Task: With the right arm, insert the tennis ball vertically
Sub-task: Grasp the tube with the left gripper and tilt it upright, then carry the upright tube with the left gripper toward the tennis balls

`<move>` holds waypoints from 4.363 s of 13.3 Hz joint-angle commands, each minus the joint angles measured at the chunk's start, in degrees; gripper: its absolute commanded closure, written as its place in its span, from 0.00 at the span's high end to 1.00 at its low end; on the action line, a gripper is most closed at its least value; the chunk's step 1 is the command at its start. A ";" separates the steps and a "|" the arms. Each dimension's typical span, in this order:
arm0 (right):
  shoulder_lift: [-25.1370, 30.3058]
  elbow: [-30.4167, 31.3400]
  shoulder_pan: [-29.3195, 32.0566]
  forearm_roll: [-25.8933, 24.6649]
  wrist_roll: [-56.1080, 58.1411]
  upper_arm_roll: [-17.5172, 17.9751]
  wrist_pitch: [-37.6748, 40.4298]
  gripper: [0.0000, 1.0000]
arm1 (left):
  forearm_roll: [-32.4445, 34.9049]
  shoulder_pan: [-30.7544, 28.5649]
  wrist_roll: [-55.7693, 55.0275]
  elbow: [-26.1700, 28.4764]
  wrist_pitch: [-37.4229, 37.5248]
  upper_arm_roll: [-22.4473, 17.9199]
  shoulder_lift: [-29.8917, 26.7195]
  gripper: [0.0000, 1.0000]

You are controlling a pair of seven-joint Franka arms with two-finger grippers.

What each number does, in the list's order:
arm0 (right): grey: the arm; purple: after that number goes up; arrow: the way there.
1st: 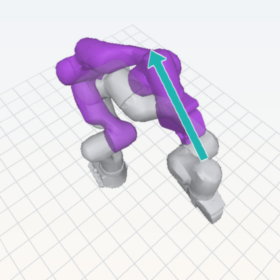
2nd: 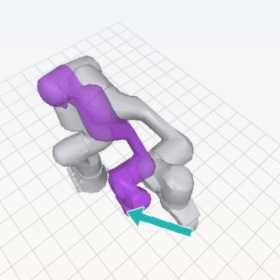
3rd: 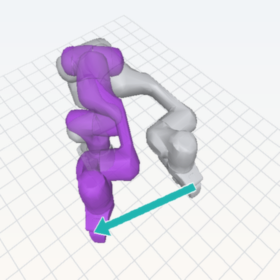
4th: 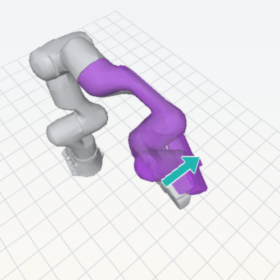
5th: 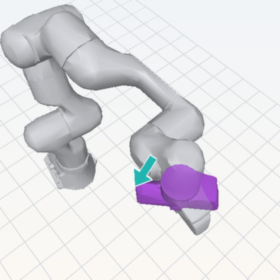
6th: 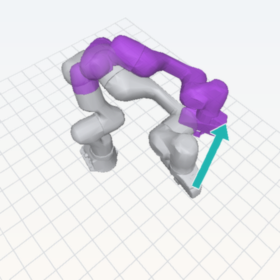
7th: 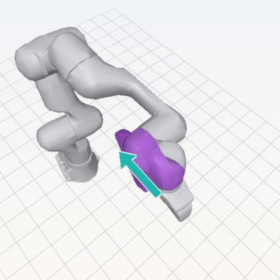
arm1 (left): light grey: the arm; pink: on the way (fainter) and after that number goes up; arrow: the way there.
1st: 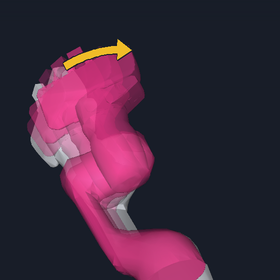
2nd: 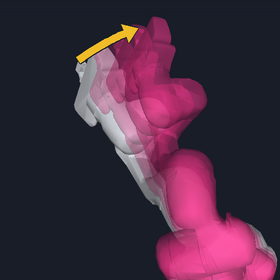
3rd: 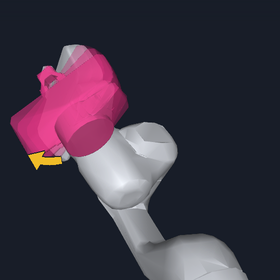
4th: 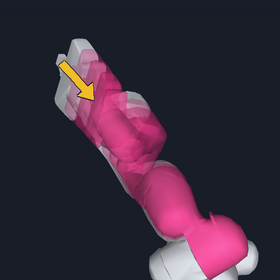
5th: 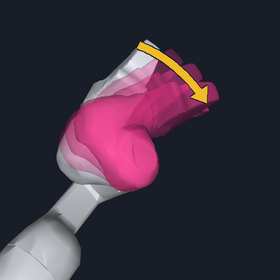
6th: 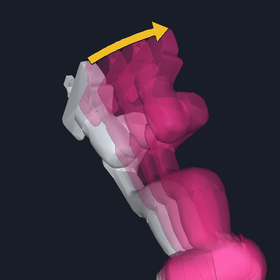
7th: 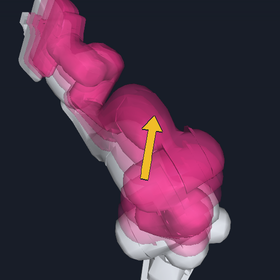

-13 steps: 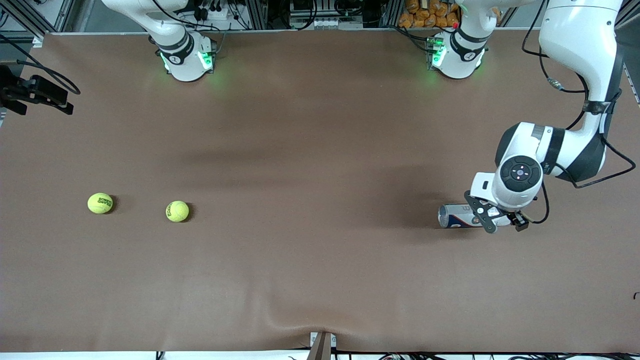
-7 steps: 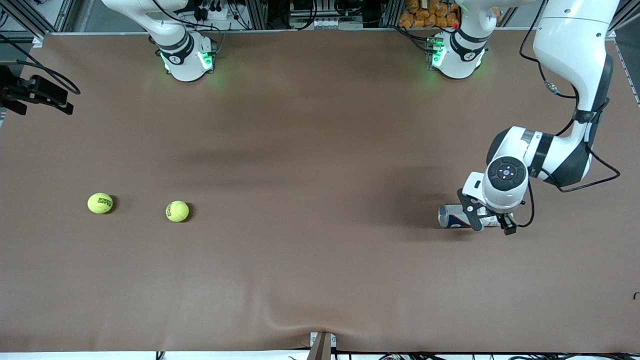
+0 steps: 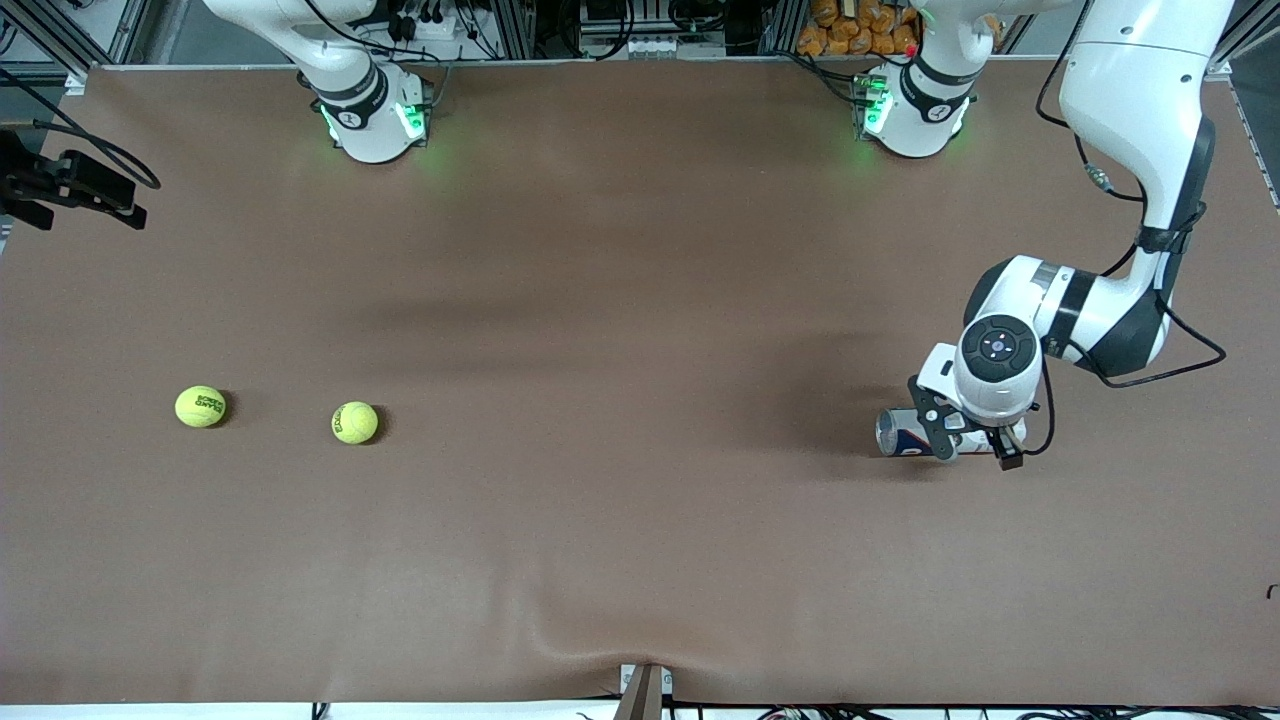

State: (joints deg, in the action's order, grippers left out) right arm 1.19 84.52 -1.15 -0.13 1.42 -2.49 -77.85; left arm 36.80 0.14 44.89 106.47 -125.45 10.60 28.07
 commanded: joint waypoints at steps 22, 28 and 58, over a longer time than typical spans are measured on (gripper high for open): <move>1.53 1.26 0.27 0.83 -0.19 0.20 0.33 1.00 | 7.75 1.27 -0.77 -1.61 -0.68 0.03 7.44 1.00; 1.53 1.26 0.44 0.83 -0.19 0.20 0.42 1.00 | 10.56 1.45 -0.68 -1.97 -0.68 0.03 8.58 1.00; 1.53 1.26 0.27 0.83 -0.19 0.20 0.77 1.00 | 10.92 2.24 0.02 -3.28 -0.76 0.20 9.37 0.68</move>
State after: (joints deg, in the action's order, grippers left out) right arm 1.19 84.53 -1.15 -0.12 1.42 -2.48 -77.19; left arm 46.25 1.92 44.90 104.18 -126.01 10.81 36.96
